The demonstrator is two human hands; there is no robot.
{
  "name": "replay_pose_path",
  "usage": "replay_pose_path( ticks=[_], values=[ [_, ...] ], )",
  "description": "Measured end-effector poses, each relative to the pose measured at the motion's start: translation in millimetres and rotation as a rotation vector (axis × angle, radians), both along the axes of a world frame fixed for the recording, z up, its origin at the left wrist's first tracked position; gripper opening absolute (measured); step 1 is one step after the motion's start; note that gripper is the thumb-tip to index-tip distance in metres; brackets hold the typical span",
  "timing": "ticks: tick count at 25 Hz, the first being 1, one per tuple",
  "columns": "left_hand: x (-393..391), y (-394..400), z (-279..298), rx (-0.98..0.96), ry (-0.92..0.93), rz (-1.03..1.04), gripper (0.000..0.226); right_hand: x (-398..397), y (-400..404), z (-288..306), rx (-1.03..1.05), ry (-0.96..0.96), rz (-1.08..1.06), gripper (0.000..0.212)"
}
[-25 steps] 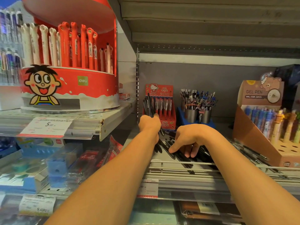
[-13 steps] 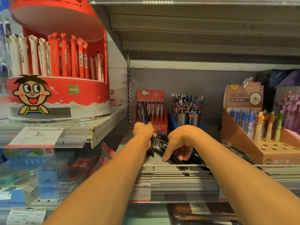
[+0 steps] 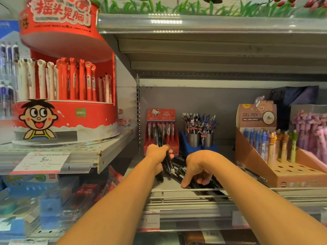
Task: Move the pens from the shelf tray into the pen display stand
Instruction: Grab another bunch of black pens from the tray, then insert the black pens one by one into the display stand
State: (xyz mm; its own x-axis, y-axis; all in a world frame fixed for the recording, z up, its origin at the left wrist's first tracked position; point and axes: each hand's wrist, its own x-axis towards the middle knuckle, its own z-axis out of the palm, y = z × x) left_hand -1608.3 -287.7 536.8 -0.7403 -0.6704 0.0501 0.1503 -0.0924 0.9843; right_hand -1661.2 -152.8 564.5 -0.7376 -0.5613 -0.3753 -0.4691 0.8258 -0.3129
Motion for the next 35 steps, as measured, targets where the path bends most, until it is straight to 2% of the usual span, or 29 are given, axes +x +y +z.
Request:
replay_pose_path(
  ticks=[4, 8, 10, 12, 15, 17, 21, 25, 29, 32, 35],
  values=[
    [2.2, 6.6, 3.0, -0.091, -0.006, -0.020, 0.017, -9.9, 17.8, -0.3, -0.222, -0.009, -0.028, 0.026],
    [6.2, 17.4, 7.1, -0.151, 0.071, -0.052, 0.033, -23.7, 37.9, 10.8, -0.673, -0.133, -0.023, 0.019],
    [11.6, 27.1, 10.7, -0.192, 0.122, -0.075, 0.034, -27.2, 42.2, 17.7, -0.924, -0.243, 0.034, 0.020],
    [18.4, 37.4, 13.3, -0.233, 0.148, -0.128, 0.038, -27.1, 42.9, 24.3, -1.083, -0.346, 0.102, 0.018],
    [30.3, 47.0, 13.9, -0.347, 0.164, -0.202, 0.019, -26.1, 41.6, 28.7, -1.128, -0.477, 0.177, 0.015],
    [39.0, 48.8, 13.9, -0.455, 0.144, -0.198, 0.005, -25.3, 42.4, 28.8, -1.120, -0.488, 0.202, 0.018],
    [58.2, 54.5, 21.0, -0.584, 0.135, -0.108, 0.006, -10.6, 45.6, 31.0, -1.155, -0.315, 0.318, 0.023],
    [99.2, 56.4, 53.7, -0.599, 0.340, 0.011, 0.007, 35.8, 40.5, 54.3, -1.408, -0.305, 0.416, 0.022],
    [190.6, 33.0, 88.3, -0.639, 0.468, 0.132, 0.012, 118.2, 5.5, 82.0, -1.459, -0.271, 0.587, 0.020],
    [277.5, -2.0, 94.2, -0.719, 0.424, 0.250, 0.021, 197.8, -45.4, 87.6, -1.438, -0.259, 0.717, 0.019],
    [372.4, -53.8, 85.1, -0.653, 0.375, 0.373, 0.019, 289.6, -113.8, 81.2, -1.389, -0.283, 0.800, 0.021]
  ],
)
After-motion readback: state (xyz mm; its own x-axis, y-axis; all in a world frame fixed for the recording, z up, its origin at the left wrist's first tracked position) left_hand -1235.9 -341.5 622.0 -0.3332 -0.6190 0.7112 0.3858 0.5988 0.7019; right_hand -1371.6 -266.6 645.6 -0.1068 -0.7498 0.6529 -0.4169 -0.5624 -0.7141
